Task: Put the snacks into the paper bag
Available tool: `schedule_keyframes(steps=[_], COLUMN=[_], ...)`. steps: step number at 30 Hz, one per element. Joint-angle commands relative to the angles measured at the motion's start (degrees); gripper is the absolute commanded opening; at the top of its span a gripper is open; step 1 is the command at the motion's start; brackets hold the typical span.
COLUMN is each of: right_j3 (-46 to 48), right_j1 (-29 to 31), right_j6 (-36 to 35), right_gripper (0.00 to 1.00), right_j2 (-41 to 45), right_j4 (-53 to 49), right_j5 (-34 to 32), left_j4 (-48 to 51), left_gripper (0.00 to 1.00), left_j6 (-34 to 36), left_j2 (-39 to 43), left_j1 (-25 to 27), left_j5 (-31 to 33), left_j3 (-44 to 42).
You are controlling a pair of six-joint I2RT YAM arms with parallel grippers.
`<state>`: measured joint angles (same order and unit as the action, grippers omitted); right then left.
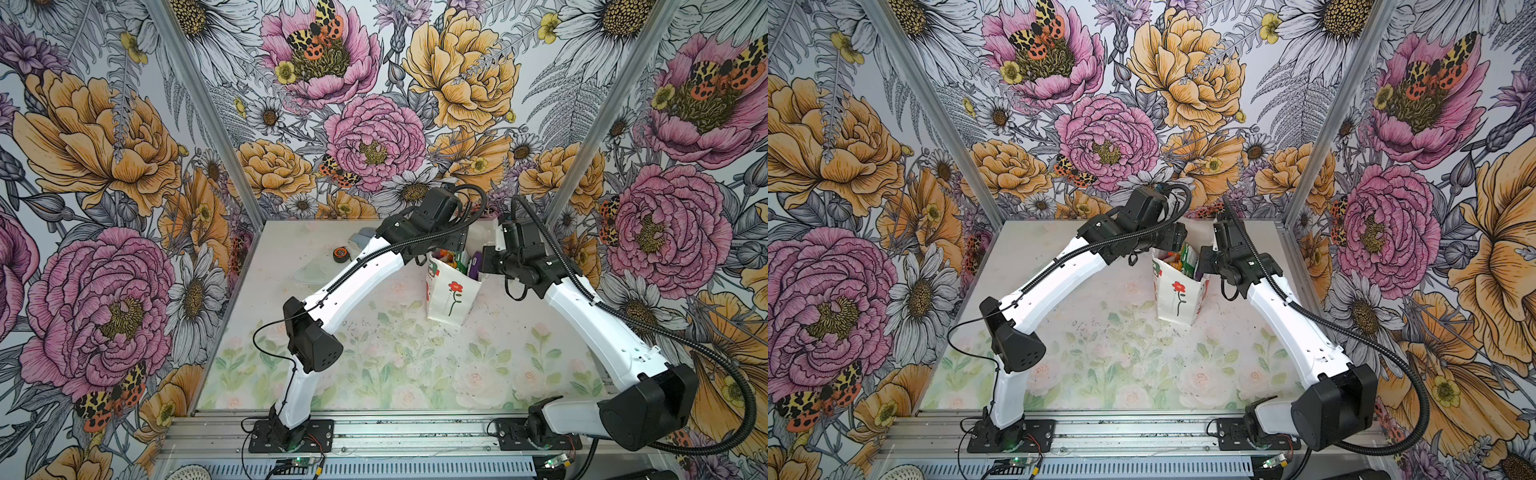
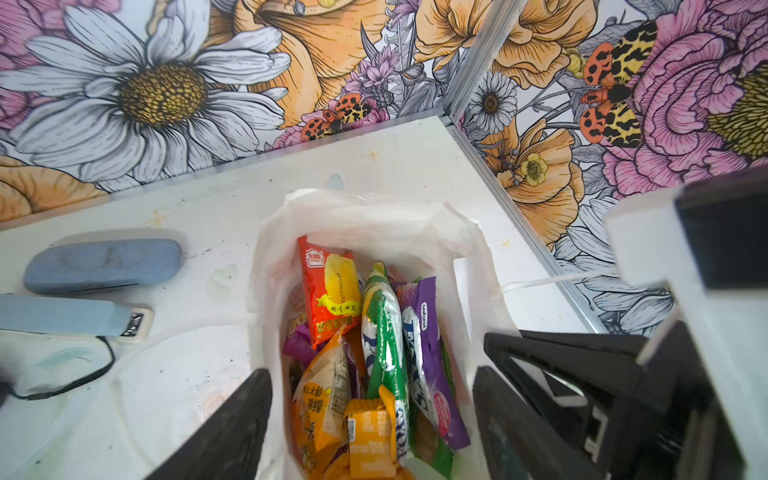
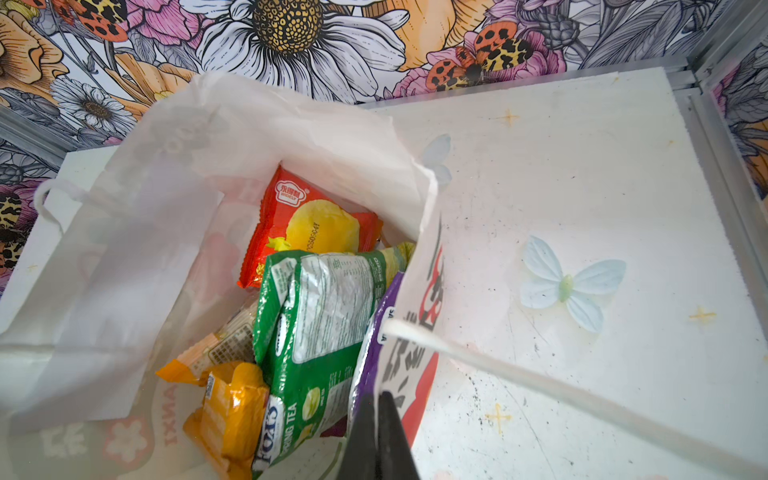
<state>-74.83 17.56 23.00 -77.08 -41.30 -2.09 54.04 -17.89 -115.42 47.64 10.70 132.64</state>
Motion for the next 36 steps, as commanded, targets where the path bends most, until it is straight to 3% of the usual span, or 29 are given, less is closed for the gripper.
schedule_keyframes(steps=[1,7,10,20,23,36], right_j3=[-0.01,-0.38,-0.48,-1.25,-1.54,-9.40], right_j1=[0.28,0.21,0.27,0.52,0.60,1.54], right_j6=[-0.37,-0.23,0.00,0.46,0.69,2.10], right_gripper=[0.00,0.00,0.00,0.00,0.00,0.00], right_j2=[0.94,0.87,0.79,0.44,0.24,-5.31], right_j4=[-3.35,-3.35,-3.35,-3.31,-3.28,-3.35], right_j5=[1.91,2.06,2.34,3.63,3.75,6.20], left_j4=[1.76,2.91,3.13,3.26,3.19,3.09], left_gripper=[0.82,0.84,0.84,0.74,0.65,0.00], left_j6=[-2.49,-6.35,-6.92,-9.74,-10.36,-13.21], left_j2=[3.66,3.65,1.67,-4.99,-5.72,-5.81], left_j1=[-2.35,-5.48,-5.79,-6.77,-6.77,-6.68], left_j5=[5.80,2.97,-2.08,-10.31,-10.66,-10.80], left_j3=[-2.08,-4.19,-3.13,-0.20,-0.23,1.66])
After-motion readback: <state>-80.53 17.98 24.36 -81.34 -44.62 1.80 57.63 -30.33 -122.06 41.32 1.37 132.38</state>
